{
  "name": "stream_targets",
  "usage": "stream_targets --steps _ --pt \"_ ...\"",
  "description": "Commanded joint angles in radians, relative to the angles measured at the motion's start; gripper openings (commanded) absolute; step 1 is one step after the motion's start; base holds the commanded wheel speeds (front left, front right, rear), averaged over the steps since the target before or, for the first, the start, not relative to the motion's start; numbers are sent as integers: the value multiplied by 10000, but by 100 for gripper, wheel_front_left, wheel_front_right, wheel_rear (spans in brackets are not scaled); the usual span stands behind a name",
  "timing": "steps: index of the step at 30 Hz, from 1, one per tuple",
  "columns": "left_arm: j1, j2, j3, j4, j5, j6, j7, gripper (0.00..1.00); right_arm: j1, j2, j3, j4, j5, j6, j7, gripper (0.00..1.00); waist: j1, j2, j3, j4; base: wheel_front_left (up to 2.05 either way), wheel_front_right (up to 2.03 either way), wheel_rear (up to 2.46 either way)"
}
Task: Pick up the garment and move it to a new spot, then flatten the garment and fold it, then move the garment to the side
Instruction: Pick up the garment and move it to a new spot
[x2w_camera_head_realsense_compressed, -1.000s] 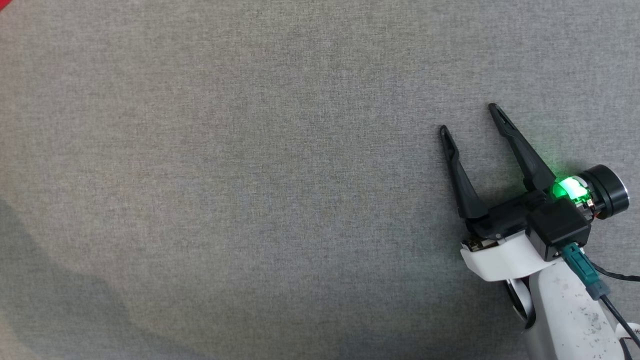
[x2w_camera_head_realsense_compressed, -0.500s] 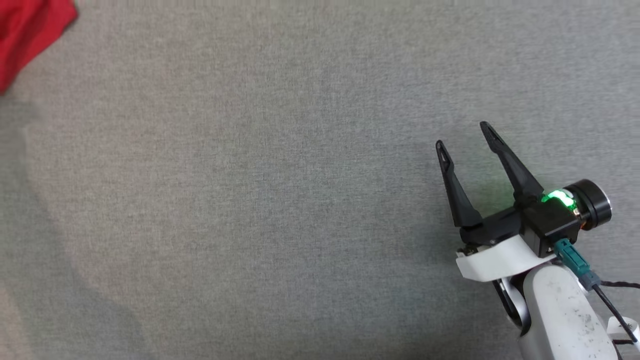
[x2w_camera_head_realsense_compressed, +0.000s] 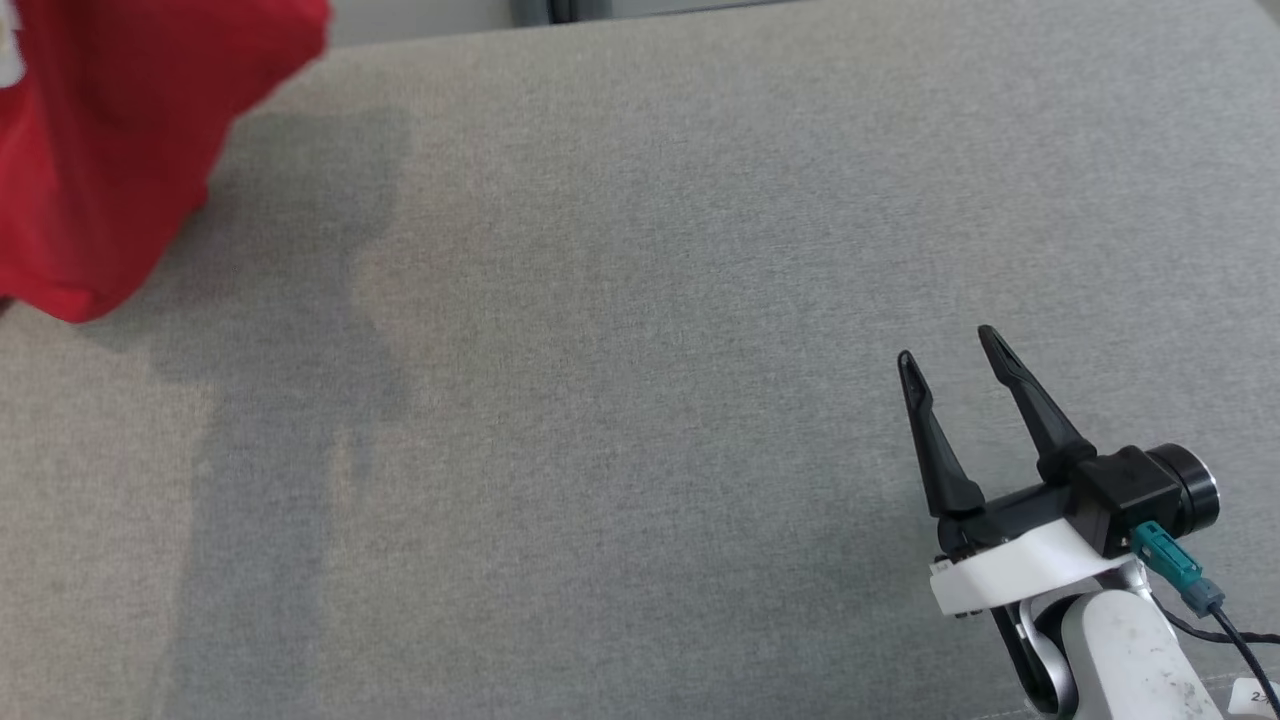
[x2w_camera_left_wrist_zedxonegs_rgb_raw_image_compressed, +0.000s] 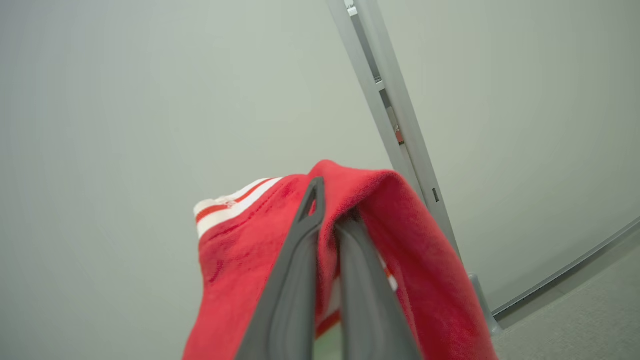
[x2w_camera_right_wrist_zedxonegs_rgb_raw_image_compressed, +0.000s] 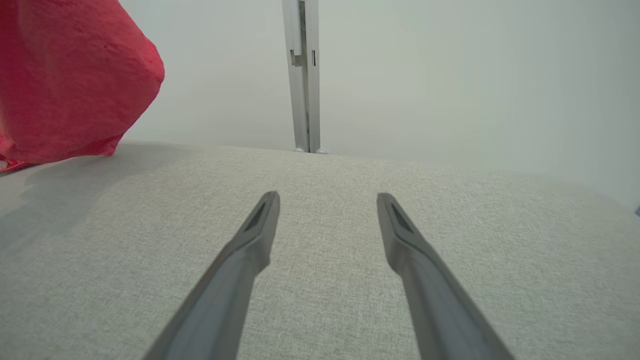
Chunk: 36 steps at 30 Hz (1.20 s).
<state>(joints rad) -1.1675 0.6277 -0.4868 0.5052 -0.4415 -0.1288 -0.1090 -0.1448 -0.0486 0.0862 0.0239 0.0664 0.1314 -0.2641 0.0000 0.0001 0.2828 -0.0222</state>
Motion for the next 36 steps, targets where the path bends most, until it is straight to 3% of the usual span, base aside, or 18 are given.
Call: stream_targets --steps 1,9,15,19,24,31,32,34,36 --pt "-154 -197 -225 -351 -143 -28 111 0 186 -31 -15 52 96 -14 -7 100 0 -1 -1136 -777 0 0 0" --pt "-279 -1984 -988 -1431 -1187 -29 -41 0 414 -36 -321 118 453 -14 -7 100 0 -1 -1710 -1282 0 0 0" --pt "761 -3009 -1447 -996 -2050 -29 -871 0 464 -31 -542 69 597 -14 -7 100 0 -1 -1638 -1578 0 0 0" --pt "1709 -3083 -1808 -133 -2443 -29 -1288 0 367 -33 -674 19 682 -14 -7 100 0 -1 -1376 -1750 0 0 0" --pt "2651 -2737 -1886 1552 -2543 -29 -1523 0 97 -31 -789 -72 736 -14 -7 100 0 -1 -810 -1928 0 0 0" --pt "3295 -2393 -1099 3287 -2013 236 -1566 0 -163 -33 -804 -72 750 -14 -7 100 0 -1 -82 -2026 0 0 0" --pt "3439 -2406 -940 3405 -1958 243 -1564 42 -181 -31 -800 -47 738 -14 -7 100 0 -1 -39 -2012 0 0 0" --pt "3561 -2480 -729 3523 -1820 220 -1566 100 -214 -33 -798 -29 705 -14 -7 100 0 -1 3 -1966 0 0 0" --pt "3664 -2562 -454 3510 -1763 211 -1567 100 -226 -35 -797 -13 665 -14 -7 100 0 -1 7 -1907 0 0 0"
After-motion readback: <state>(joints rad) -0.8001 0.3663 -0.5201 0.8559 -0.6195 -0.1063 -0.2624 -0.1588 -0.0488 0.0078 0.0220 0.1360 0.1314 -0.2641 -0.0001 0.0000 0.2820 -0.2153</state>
